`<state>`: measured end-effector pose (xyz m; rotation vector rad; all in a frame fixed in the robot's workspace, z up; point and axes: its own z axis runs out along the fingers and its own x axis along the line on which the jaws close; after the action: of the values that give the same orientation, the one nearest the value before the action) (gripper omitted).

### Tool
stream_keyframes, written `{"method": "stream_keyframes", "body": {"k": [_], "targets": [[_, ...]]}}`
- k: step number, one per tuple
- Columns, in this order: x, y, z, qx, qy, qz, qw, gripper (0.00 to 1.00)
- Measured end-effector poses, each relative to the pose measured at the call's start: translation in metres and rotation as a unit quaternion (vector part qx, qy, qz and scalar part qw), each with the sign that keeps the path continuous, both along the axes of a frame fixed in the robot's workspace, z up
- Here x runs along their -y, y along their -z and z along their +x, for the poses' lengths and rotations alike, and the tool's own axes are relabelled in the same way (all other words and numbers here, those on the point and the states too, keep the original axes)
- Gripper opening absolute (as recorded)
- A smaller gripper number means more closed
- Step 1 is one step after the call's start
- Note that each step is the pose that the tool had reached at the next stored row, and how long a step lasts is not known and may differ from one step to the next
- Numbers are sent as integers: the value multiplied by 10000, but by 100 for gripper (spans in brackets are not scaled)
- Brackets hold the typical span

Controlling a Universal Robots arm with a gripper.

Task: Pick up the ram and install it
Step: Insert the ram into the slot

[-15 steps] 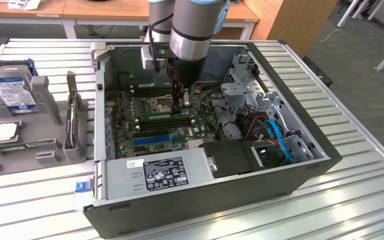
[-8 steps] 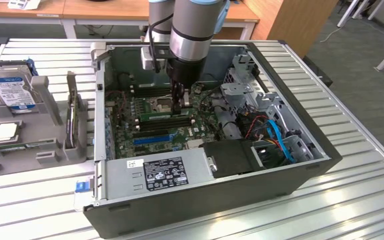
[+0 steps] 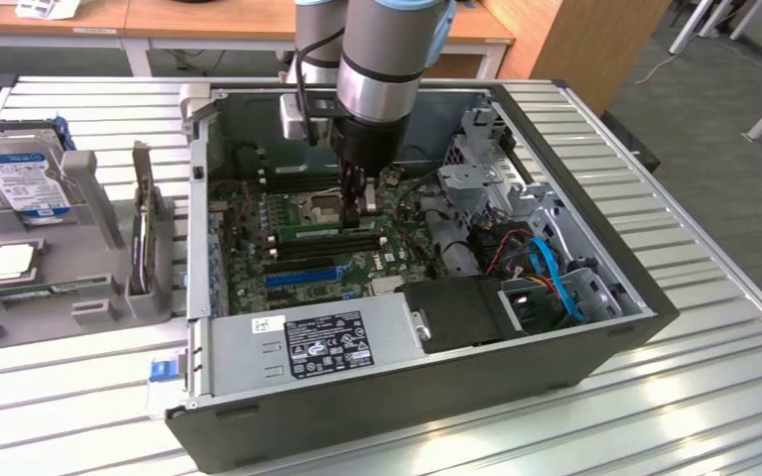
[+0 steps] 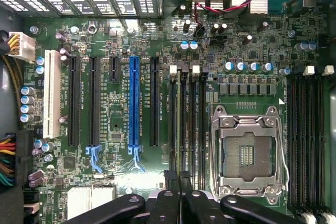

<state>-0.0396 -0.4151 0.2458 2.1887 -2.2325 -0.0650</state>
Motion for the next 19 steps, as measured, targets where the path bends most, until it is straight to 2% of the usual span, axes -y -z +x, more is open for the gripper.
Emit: {"method": "stream_keyframes", "body": {"k": [4, 19], "targets": [[15, 0, 0, 0, 1, 1, 10000, 12], [17, 45, 0, 1, 0, 0, 10000, 12]]}}
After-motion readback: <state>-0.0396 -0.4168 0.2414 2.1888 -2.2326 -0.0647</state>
